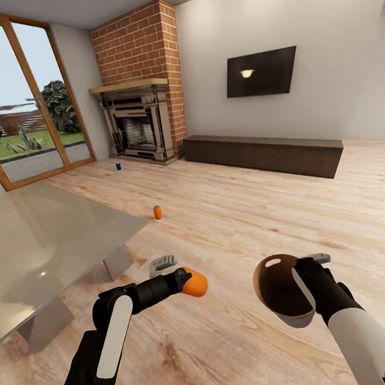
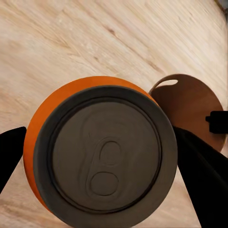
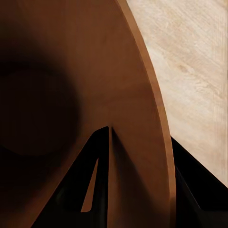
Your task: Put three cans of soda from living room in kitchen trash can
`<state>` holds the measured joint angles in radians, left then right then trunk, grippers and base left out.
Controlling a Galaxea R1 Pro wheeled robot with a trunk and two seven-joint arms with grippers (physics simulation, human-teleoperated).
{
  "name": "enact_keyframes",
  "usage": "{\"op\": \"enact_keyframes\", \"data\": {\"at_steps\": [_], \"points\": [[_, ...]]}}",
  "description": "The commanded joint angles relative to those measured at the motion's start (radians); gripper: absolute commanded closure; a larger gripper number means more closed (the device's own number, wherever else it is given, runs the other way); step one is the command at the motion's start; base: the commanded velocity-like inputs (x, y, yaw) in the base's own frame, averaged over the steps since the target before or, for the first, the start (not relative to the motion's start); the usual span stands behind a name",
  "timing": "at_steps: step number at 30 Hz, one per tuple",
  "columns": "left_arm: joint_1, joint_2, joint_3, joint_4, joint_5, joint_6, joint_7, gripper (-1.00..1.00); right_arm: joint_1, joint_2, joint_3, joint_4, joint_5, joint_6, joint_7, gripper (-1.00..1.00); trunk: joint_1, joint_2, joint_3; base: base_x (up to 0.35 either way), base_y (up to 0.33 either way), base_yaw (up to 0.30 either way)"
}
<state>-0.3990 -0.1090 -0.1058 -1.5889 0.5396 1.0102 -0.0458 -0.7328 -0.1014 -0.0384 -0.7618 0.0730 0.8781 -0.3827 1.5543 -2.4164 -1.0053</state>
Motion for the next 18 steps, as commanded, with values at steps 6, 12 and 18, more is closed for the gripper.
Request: {"op": "enact_keyframes", "data": {"at_steps": [6,12,18], "points": [[0.000,0.000,0.000,0.000,-0.001,0.007,-0.034,1.00,0.000,0.000,0.002,0.008,0.012,-0.002,-0.052,1.00,-0.023,0.042,0.019,0.000,0.000,0.000],[0.001,0.001,0.000,0.000,-0.001,0.012,-0.086,1.00,0.000,0.008,0.016,0.022,0.011,-0.002,-0.063,1.00,-0.046,0.084,0.038,0.000,0.000,0.000],[0.002,0.002,-0.021,0.000,-0.001,0.023,-0.118,1.00,-0.001,0.013,0.028,0.041,0.012,-0.003,-0.068,1.00,-0.069,0.126,0.057,0.000,0.000,0.000]]}}
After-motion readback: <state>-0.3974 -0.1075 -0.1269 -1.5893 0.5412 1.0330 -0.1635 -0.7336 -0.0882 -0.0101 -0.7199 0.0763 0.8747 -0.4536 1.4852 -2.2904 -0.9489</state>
